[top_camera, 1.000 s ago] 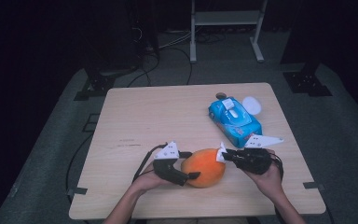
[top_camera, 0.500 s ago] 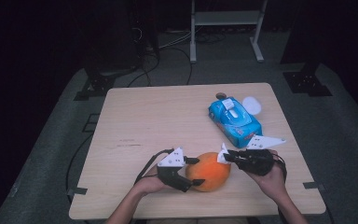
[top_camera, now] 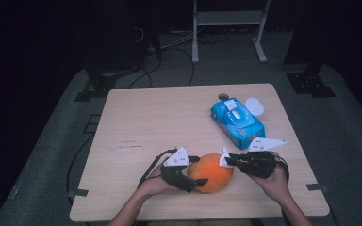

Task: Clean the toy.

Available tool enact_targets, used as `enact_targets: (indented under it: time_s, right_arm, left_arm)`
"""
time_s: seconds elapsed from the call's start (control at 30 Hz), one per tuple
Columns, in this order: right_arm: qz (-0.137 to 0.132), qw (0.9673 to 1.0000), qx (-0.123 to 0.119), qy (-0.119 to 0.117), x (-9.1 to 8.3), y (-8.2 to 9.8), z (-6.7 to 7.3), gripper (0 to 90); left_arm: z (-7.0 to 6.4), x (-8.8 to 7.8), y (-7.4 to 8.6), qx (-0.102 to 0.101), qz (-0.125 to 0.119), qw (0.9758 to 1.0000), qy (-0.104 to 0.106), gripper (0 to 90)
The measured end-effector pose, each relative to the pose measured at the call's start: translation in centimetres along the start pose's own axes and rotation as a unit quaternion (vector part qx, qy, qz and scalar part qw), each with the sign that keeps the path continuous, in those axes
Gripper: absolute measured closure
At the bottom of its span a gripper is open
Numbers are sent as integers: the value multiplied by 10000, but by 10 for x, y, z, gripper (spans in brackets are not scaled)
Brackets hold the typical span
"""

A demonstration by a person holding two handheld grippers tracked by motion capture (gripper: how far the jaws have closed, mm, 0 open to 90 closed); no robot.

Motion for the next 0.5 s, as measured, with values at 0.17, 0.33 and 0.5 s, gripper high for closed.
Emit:
enact_targets:
  time_s: [0.17, 0.33, 0.5]
  right_arm:
    - [7, 9995, -296, -61, 6, -13, 18, 799]
    - [4, 9988, -438, -200, 7, -18, 29, 796]
    - [5, 9995, -250, -176, 0, -11, 15, 792]
  left_arm:
    - [-7, 2, 0, 308, 105, 9995, -32, 250]
    - [-9, 1, -1, 392, 100, 9992, -11, 226]
    - [-4, -1, -1, 150, 22, 9998, 87, 185]
Point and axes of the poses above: each handheld gripper's, and its own axes: x roughly forward along the jaws, y roughly out of its underside, z roughly to its left, the point moved 8 cm from there along x, roughly forward along the jaws, and after that the axes turned 5 degrees about -x, right-handed, at the moved point
